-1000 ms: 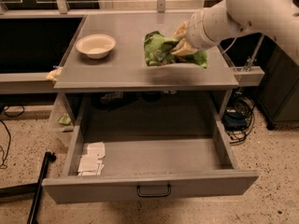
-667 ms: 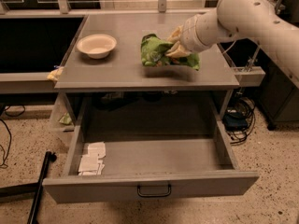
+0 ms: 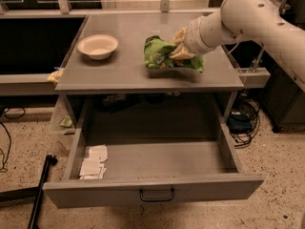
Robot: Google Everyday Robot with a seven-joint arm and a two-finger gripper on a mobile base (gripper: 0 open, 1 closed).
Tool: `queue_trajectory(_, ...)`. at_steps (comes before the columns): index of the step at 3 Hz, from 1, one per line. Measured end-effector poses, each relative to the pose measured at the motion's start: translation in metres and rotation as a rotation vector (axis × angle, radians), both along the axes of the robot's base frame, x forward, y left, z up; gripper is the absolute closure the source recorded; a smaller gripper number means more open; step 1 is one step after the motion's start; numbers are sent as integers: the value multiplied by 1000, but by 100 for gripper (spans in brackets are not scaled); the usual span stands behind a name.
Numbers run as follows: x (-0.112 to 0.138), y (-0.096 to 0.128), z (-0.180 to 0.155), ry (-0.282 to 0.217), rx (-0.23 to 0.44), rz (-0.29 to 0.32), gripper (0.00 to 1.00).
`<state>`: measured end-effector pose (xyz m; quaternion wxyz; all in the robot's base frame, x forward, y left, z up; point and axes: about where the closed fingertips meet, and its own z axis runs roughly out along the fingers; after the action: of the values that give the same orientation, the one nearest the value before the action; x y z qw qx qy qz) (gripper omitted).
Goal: Pick green rice chip bag from top drawer and place on counter
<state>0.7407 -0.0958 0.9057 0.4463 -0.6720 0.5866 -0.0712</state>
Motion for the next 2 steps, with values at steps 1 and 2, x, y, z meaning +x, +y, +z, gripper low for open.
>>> queue_trajectory(1,0,0,0,0,0,0,34)
queue_trajectory(2,0,0,0,0,0,0,11)
